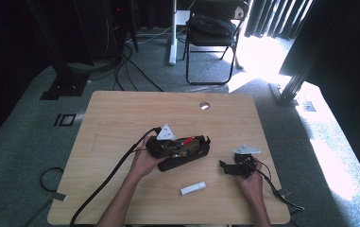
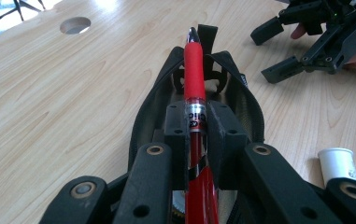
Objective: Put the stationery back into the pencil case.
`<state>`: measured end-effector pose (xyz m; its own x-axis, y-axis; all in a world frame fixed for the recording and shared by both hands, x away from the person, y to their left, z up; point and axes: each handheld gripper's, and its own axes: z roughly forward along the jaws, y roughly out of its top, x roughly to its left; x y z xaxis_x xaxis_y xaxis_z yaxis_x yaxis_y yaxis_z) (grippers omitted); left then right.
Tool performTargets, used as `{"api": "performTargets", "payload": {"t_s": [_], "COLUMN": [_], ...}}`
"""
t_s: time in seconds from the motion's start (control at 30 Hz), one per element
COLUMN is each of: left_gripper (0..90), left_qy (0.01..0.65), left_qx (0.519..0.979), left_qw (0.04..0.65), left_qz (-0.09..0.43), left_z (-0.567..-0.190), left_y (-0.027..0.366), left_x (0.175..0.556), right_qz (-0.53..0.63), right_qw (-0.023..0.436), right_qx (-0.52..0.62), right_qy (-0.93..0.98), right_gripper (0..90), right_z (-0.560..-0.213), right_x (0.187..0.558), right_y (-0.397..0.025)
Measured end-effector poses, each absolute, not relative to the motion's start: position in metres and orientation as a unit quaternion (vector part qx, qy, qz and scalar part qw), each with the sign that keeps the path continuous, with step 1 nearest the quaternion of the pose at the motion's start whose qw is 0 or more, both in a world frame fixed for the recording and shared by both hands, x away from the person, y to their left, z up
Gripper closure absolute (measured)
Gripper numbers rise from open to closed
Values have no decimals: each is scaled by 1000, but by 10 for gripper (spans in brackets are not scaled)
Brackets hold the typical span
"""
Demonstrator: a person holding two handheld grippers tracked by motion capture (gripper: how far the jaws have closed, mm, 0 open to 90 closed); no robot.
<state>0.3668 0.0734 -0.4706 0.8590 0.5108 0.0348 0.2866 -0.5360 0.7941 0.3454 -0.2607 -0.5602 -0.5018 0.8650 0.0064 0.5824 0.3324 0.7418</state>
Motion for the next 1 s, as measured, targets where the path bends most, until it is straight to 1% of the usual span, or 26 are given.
{"api": "performTargets", "payload": {"t_s": [1.0], "left_gripper": [782], "left_qy": [228], "left_qx": [871], "left_qw": [419], "left_qz": [116], "left_z": [-485], "left_y": [69], "left_x": [376], "right_qz": [353], "right_qw": [200], "right_qx": [457], "right_qy": [791], "right_gripper": [180], "right_z": [-560], "right_x": [345], "right_y": [-261]}}
